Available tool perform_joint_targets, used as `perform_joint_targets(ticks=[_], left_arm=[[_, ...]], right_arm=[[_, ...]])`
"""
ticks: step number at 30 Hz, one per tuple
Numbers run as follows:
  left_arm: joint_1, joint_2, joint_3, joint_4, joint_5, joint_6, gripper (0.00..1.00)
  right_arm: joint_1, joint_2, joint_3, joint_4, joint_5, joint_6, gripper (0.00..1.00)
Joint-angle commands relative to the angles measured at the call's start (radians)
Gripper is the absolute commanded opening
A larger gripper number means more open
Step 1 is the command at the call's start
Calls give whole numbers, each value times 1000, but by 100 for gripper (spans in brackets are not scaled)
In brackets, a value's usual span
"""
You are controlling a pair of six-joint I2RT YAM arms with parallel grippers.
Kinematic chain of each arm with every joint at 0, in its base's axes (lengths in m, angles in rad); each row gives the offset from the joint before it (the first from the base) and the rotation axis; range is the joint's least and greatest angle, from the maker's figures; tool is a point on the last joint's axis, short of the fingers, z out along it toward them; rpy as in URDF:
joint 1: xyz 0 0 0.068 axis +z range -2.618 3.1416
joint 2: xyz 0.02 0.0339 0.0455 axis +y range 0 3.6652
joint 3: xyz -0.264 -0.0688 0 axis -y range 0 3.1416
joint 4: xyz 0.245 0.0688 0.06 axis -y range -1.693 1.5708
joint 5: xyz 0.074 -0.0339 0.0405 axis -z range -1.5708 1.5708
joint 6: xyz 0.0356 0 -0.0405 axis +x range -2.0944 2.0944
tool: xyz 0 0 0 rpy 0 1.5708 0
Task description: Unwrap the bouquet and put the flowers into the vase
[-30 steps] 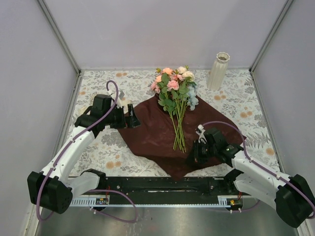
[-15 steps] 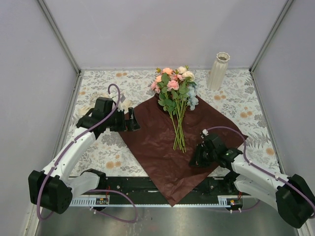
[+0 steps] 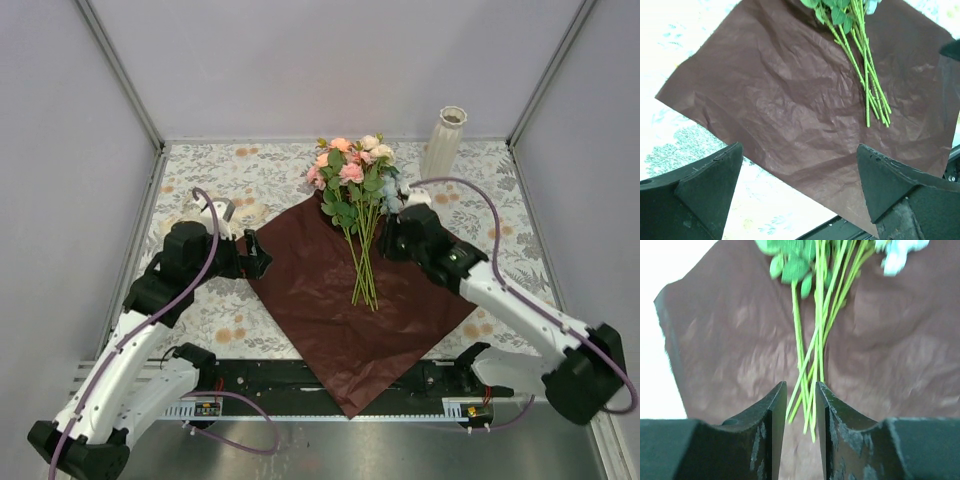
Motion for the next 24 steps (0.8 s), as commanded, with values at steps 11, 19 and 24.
perform_joint_targets(ticks=[11, 19, 24], left_arm=[[-19, -102, -5, 63, -134, 17, 99], [-41, -105, -10, 64, -149, 20, 99], [-42, -101, -7, 63, -151, 22, 99]], right_arm=[[-14, 782, 711, -38, 256, -331, 47], [-52, 939, 783, -56, 229, -314, 47], [-71, 983, 786, -45, 194, -313, 43]])
